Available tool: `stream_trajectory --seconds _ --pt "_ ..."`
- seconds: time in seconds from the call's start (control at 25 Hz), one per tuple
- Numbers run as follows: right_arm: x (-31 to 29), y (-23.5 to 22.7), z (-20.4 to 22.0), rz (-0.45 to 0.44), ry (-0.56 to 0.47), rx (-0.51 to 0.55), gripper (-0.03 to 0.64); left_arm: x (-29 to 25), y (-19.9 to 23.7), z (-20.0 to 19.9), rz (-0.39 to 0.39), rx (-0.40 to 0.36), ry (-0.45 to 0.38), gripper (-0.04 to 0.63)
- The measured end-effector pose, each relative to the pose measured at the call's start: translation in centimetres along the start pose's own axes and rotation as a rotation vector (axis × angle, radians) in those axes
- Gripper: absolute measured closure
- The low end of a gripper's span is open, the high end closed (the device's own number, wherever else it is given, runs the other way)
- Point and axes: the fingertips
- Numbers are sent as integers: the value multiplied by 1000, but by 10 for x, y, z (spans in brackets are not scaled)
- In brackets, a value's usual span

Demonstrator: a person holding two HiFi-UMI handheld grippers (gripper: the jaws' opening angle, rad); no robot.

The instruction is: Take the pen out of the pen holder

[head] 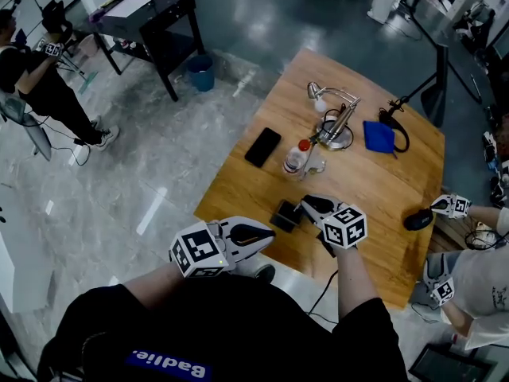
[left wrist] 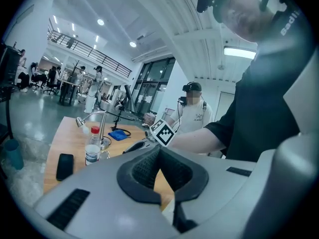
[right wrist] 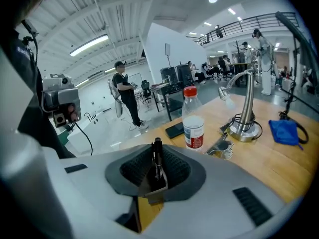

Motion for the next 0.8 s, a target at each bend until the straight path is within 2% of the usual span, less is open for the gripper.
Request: stream_trajectory --seconds 0.52,0.8 --pt "77 24 -15 16 -177 -109 554 -20 -22 -17 87 -67 2 595" --pt "116 46 -22 26 -279 -130 554 -27 -27 -24 111 -96 6 595"
Point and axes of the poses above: the fingertips, and each gripper's own axes: x backward along the fingers, y to its left, z out of its underside, and after that the axes turned 15 degrees about y, right-handed
